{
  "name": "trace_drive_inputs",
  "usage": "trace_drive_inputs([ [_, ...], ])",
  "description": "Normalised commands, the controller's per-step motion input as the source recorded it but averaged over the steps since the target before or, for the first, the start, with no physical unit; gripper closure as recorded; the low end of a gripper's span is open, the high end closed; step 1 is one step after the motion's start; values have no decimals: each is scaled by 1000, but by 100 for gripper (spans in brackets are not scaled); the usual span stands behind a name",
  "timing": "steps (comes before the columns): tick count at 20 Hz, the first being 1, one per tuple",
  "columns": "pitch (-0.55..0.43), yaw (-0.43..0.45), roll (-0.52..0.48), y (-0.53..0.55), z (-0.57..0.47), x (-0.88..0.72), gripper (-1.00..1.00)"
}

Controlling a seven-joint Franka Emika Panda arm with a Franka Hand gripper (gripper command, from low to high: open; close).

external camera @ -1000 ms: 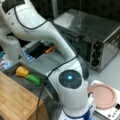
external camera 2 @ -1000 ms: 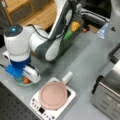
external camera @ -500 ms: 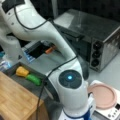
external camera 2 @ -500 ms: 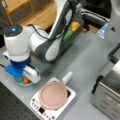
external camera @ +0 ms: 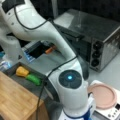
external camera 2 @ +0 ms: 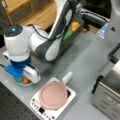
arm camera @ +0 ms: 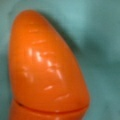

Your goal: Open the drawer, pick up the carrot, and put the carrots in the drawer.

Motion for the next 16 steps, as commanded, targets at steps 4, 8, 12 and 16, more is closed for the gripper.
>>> trace_drive_inputs([
  [4, -11, -43, 149, -66, -24, 155, -100],
  [8, -11, -43, 149, -66, -23, 155, -100],
  [12, -11, -43, 148, -66, -23, 155, -100],
  [16, -11, -43, 148, -66, -22, 155, -100],
])
